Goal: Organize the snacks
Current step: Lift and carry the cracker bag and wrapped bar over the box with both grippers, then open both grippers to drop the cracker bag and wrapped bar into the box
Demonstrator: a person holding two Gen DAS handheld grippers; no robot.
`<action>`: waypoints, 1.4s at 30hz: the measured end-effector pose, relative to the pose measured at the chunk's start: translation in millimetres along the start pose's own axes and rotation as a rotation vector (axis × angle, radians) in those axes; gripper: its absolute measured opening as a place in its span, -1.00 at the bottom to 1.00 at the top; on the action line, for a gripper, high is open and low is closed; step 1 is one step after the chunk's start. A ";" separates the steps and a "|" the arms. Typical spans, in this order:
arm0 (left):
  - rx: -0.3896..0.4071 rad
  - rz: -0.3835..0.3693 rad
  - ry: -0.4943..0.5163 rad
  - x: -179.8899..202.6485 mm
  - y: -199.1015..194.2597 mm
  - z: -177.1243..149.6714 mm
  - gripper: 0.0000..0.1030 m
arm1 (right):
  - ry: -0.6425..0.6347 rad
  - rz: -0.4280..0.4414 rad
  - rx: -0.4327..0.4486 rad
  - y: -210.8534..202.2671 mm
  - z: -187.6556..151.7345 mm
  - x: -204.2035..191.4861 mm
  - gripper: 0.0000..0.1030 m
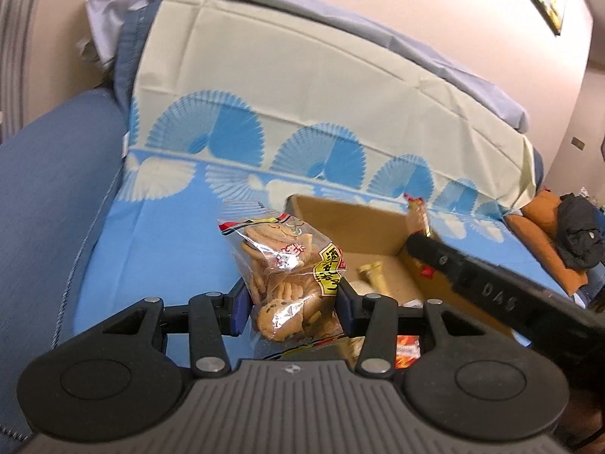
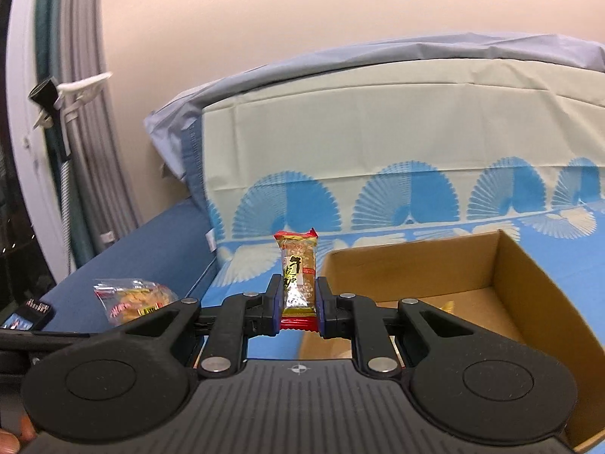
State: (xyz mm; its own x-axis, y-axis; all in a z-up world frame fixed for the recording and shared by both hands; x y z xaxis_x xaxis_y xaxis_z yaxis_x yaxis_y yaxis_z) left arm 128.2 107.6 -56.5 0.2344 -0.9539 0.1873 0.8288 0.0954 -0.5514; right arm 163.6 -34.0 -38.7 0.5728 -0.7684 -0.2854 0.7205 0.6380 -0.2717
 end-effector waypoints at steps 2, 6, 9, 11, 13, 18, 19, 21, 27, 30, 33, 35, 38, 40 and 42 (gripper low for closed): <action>0.005 -0.010 0.009 9.9 0.4 4.8 -0.03 | 0.012 -0.011 0.007 -0.6 2.8 7.4 -0.66; 0.009 -0.027 0.018 25.6 4.8 10.9 -0.03 | 0.029 -0.028 0.024 -3.0 7.2 18.6 -0.66; 0.006 -0.039 0.029 37.6 7.8 12.3 -0.03 | 0.040 -0.040 0.033 -5.6 9.5 25.9 -0.66; 0.003 -0.049 0.038 45.7 9.7 12.3 -0.03 | 0.047 -0.046 0.040 -7.3 11.3 30.5 -0.66; 0.001 -0.055 0.047 53.0 11.7 12.2 -0.03 | 0.054 -0.055 0.051 -9.7 13.7 35.6 -0.66; 0.003 -0.074 0.058 69.4 15.7 13.7 -0.03 | 0.087 -0.090 0.076 -15.8 21.0 52.5 -0.66; 0.003 -0.077 0.062 73.0 16.5 14.1 -0.03 | 0.094 -0.098 0.081 -16.7 22.0 56.2 -0.66; 0.004 -0.085 0.071 80.6 18.0 15.2 -0.03 | 0.108 -0.113 0.087 -19.1 23.9 64.1 -0.66; 0.004 -0.101 0.087 98.4 21.8 17.7 -0.03 | 0.137 -0.141 0.103 -23.7 27.7 80.6 -0.66; 0.005 -0.107 0.099 106.3 23.0 18.6 -0.03 | 0.149 -0.147 0.110 -26.1 29.4 86.5 -0.66; 0.006 -0.110 0.108 111.9 24.2 19.4 -0.03 | 0.156 -0.151 0.121 -29.9 31.3 90.5 -0.66; 0.010 -0.111 0.119 116.4 24.1 20.7 -0.03 | 0.162 -0.153 0.130 -32.4 33.0 93.2 -0.66; 0.016 -0.119 0.131 124.6 24.4 22.8 -0.03 | 0.171 -0.158 0.140 -36.2 35.0 98.1 -0.66; 0.020 -0.121 0.142 129.9 25.9 25.0 -0.03 | 0.176 -0.164 0.148 -39.3 35.6 102.1 -0.66; 0.022 -0.123 0.152 135.5 29.1 27.4 -0.03 | 0.187 -0.172 0.155 -42.2 36.9 107.0 -0.66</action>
Point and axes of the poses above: each gripper's, at about its wrist camera, not at the fingertips, and y roughly the way its jaws point, x to its right, z to its top, the point moved 8 cm from there along y, roughly the way its jaws point, and after that the axes turned 7 degrees about z, right-handed, at the moved point
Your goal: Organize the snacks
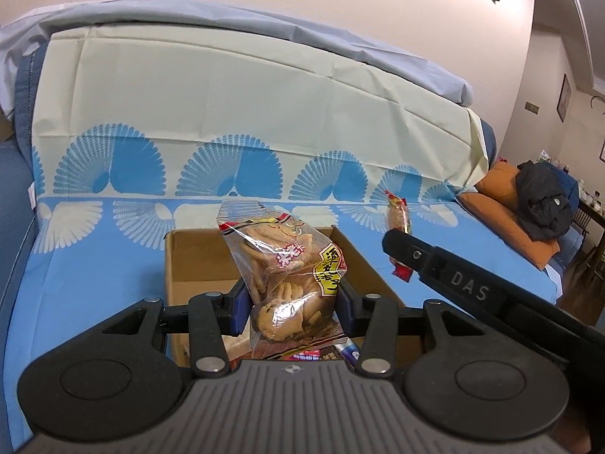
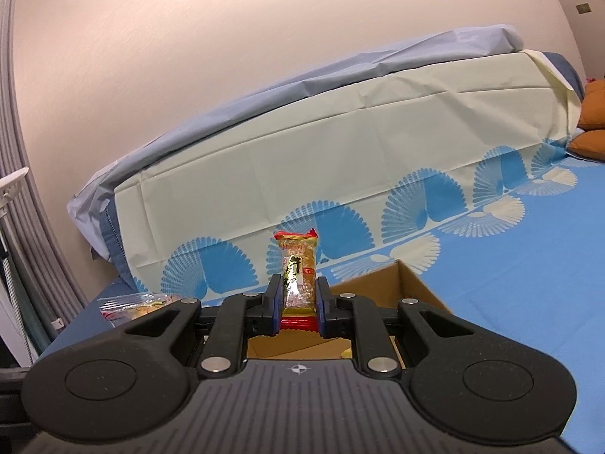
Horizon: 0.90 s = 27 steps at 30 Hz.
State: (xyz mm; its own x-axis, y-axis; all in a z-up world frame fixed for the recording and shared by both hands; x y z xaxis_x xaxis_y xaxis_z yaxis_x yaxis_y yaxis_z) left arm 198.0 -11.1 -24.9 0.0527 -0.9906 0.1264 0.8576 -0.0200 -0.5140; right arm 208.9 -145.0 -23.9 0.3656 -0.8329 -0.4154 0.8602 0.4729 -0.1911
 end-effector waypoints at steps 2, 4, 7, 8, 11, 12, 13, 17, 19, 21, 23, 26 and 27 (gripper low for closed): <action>0.003 0.000 0.009 5.2 5.2 5.2 -0.03 | 0.014 -0.011 0.009 -2.5 2.4 5.6 -0.66; 0.010 -0.004 0.014 10.9 10.4 12.3 -0.03 | 0.029 -0.024 0.019 -4.3 4.9 11.6 -0.66; 0.026 -0.019 0.016 20.4 15.6 26.5 0.00 | 0.047 -0.041 0.025 -4.5 6.3 19.0 -0.66; 0.034 -0.026 0.012 23.3 16.2 31.6 0.05 | 0.053 -0.050 0.028 -4.7 6.5 21.9 -0.66; 0.085 -0.044 -0.003 29.8 9.4 43.2 0.58 | 0.063 -0.084 0.023 -2.5 4.7 30.0 -0.58; 0.101 -0.049 -0.004 31.1 5.5 44.8 0.60 | 0.065 -0.093 0.015 -0.5 3.4 32.4 -0.33; 0.110 -0.054 -0.003 32.5 2.2 45.0 0.61 | 0.070 -0.103 0.002 1.0 1.4 34.8 0.18; 0.140 -0.044 -0.014 27.9 -17.2 34.3 0.65 | 0.089 -0.118 -0.004 0.8 -1.1 39.4 0.58; 0.170 -0.032 -0.028 20.6 -30.4 26.7 0.73 | 0.081 -0.121 -0.008 0.0 -1.9 39.0 0.71; 0.202 -0.006 -0.034 12.1 -44.5 18.0 0.76 | 0.072 -0.130 -0.018 -0.7 -3.4 39.9 0.80; 0.214 0.033 -0.032 3.1 -56.5 8.3 0.76 | 0.065 -0.134 -0.026 -4.0 -5.2 39.7 0.85; 0.203 0.062 -0.074 -12.6 -68.2 -4.8 0.76 | 0.030 -0.135 -0.040 -13.6 -5.2 38.0 0.98; 0.191 0.080 -0.083 -17.2 -69.8 -9.6 0.76 | 0.011 -0.139 -0.047 -17.7 -4.7 37.4 0.98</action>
Point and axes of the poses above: each gripper's, at about its wrist camera, not at the fingertips, and y roughly the way its jaws point, x to its right, z to its top, the point moved 8 cm from there along y, roughly the way its jaws point, and after that the axes turned 7 degrees about z, right-handed, at the moved point
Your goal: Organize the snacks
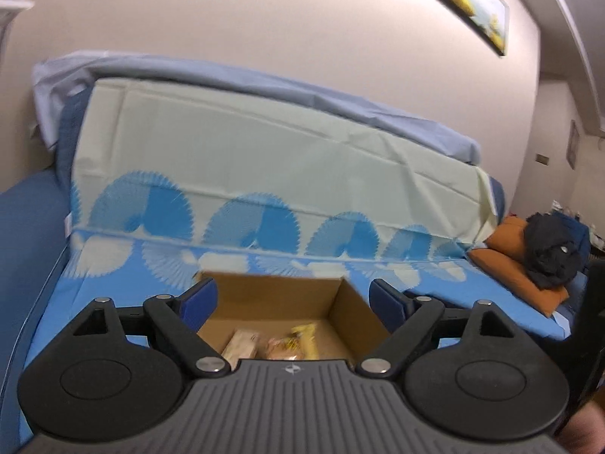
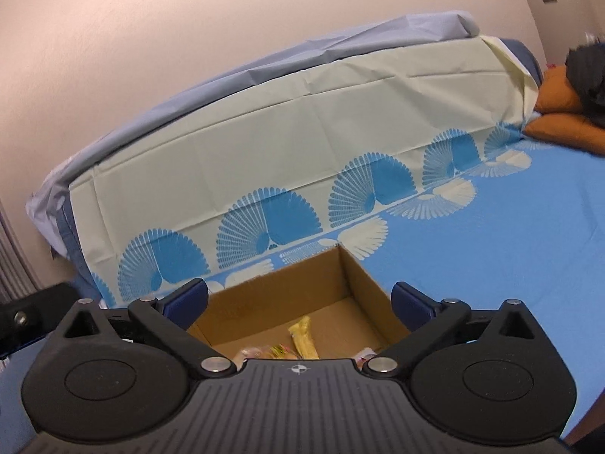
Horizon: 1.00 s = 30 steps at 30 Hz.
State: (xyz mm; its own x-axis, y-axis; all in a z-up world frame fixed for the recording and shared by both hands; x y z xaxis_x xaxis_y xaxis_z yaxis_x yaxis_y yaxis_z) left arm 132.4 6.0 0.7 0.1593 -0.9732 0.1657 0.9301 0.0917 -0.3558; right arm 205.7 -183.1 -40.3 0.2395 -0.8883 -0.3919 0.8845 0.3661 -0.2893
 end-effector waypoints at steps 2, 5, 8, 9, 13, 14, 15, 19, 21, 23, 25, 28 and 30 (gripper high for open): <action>-0.038 0.034 -0.008 -7.9 -1.6 -10.9 0.79 | -0.040 -0.010 -0.017 -7.8 1.2 -0.1 0.98; -0.107 0.050 -0.021 -16.3 -3.4 -31.4 0.84 | -0.090 -0.029 -0.054 -23.3 -1.4 3.1 0.99; -0.151 0.054 -0.011 -18.8 -5.7 -53.5 0.99 | -0.155 -0.027 -0.078 -40.7 -17.9 4.9 0.99; -0.168 0.065 -0.007 -19.8 -5.3 -61.2 0.99 | -0.174 -0.022 -0.087 -45.1 -27.1 5.7 0.99; -0.249 0.109 0.008 -25.3 -1.4 -94.2 0.99 | -0.173 -0.028 -0.152 -48.3 -56.6 10.0 0.99; -0.268 0.112 0.003 -26.7 -0.4 -101.4 0.99 | -0.190 -0.016 -0.152 -48.6 -58.3 7.2 0.99; -0.284 0.112 -0.001 -27.3 0.2 -106.3 0.99 | -0.220 -0.013 -0.154 -48.7 -60.9 5.2 0.99; -0.324 0.119 -0.005 -27.2 3.9 -117.4 0.99 | -0.300 -0.049 -0.184 -46.4 -71.0 7.5 0.99; -0.333 0.117 -0.008 -24.9 5.3 -119.0 0.99 | -0.301 -0.055 -0.192 -47.1 -72.1 11.0 0.99; -0.336 0.118 -0.001 -22.9 5.4 -120.2 0.99 | -0.298 -0.060 -0.196 -46.1 -72.9 12.8 0.99; -0.335 0.121 0.007 -22.4 5.1 -120.8 0.99 | -0.300 -0.058 -0.204 -44.9 -74.5 13.1 0.99; -0.334 0.126 0.005 -21.5 5.2 -120.6 0.99 | -0.312 -0.049 -0.206 -44.5 -75.9 10.2 0.99; -0.335 0.127 0.005 -21.6 5.3 -120.5 0.99 | -0.317 -0.045 -0.207 -43.8 -76.0 8.9 0.99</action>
Point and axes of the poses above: each gripper's, at about its wrist camera, not at the fingertips, and y roughly the way its jaws point, x to its right, z to its top, the point moved 8 cm from there along y, roughly the way its jaws point, and after that the axes turned 7 degrees about z, right-handed, at the moved point
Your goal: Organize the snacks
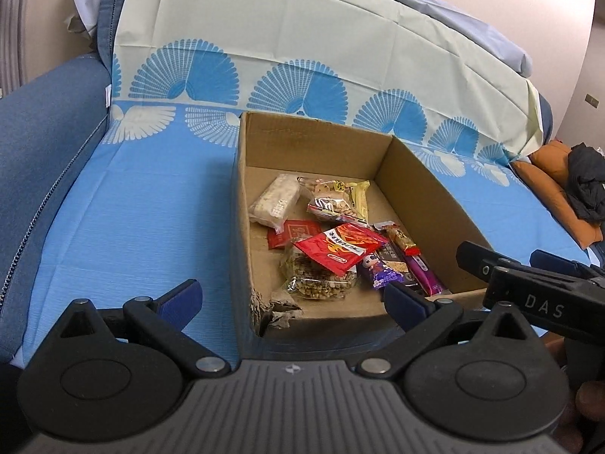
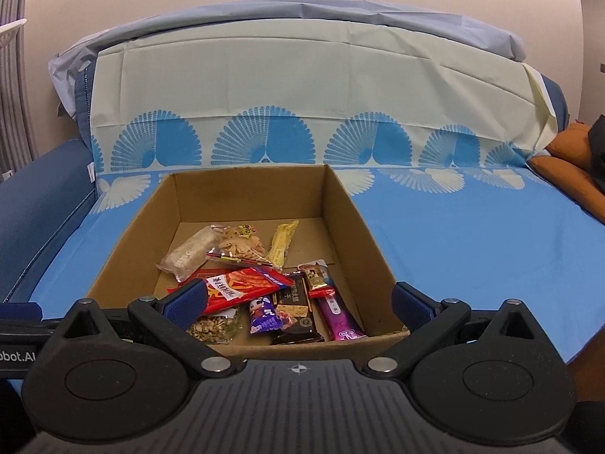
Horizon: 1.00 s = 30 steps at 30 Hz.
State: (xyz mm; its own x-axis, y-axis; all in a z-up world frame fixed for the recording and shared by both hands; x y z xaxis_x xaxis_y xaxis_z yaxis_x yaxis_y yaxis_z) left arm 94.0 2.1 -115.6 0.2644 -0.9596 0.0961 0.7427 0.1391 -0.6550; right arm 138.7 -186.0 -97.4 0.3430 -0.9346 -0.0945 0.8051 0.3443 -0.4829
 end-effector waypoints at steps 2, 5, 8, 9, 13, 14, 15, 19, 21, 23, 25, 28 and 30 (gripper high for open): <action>0.000 0.002 0.001 0.0 -0.2 0.7 0.99 | -0.004 0.005 -0.001 0.3 0.0 -1.4 0.99; 0.001 0.002 0.006 0.6 -0.1 1.0 0.99 | -0.007 0.009 0.001 0.1 0.3 -1.8 0.99; -0.002 0.003 0.007 0.9 -0.2 0.3 0.99 | -0.008 0.014 0.000 0.6 0.4 -1.8 0.99; -0.002 0.004 0.008 0.7 0.0 0.2 0.99 | -0.008 0.014 0.000 1.0 0.2 -2.2 0.99; -0.004 0.007 0.010 1.3 0.4 -0.2 0.99 | -0.014 0.017 -0.001 0.4 0.3 -3.1 0.99; -0.004 0.007 0.011 1.3 0.4 -0.1 0.99 | -0.014 0.018 -0.001 0.3 0.4 -3.2 0.99; -0.004 0.007 0.011 1.2 0.4 -0.1 0.99 | -0.014 0.017 -0.001 0.1 0.5 -3.7 0.99; -0.004 0.006 0.011 1.1 0.6 0.0 0.99 | -0.015 0.018 -0.002 -0.2 0.6 -4.0 0.99; -0.004 0.006 0.011 1.1 0.5 -0.1 0.99 | -0.015 0.018 -0.001 0.0 0.7 -4.2 0.99; -0.004 0.006 0.010 1.2 0.5 -0.1 0.99 | -0.015 0.018 -0.003 0.0 0.9 -4.4 0.99; -0.006 0.006 0.010 1.1 0.5 -0.3 0.99 | -0.017 0.018 -0.003 -0.2 1.2 -4.6 0.99; -0.009 0.007 0.008 0.8 0.4 -0.4 0.99 | -0.016 0.019 -0.004 0.0 0.9 -4.7 0.99; -0.009 0.007 0.008 0.7 0.5 -0.3 0.99 | -0.019 0.019 -0.005 0.4 0.9 -4.8 0.99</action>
State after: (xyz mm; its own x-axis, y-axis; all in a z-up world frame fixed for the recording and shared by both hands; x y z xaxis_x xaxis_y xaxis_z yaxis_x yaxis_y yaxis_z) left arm 94.3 1.4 -116.1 0.2646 -0.9606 0.0855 0.7351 0.1436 -0.6626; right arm 137.8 -181.3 -96.4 0.3674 -0.9260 -0.0870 0.7960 0.3614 -0.4856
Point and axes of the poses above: each gripper's, at about its wrist camera, not at the fingertips, and y roughly the way its jaws point, x to its right, z to its top, the point moved 8 cm from there along y, roughly the way its jaws point, and after that the axes turned 7 degrees about z, right-handed, at the moved point
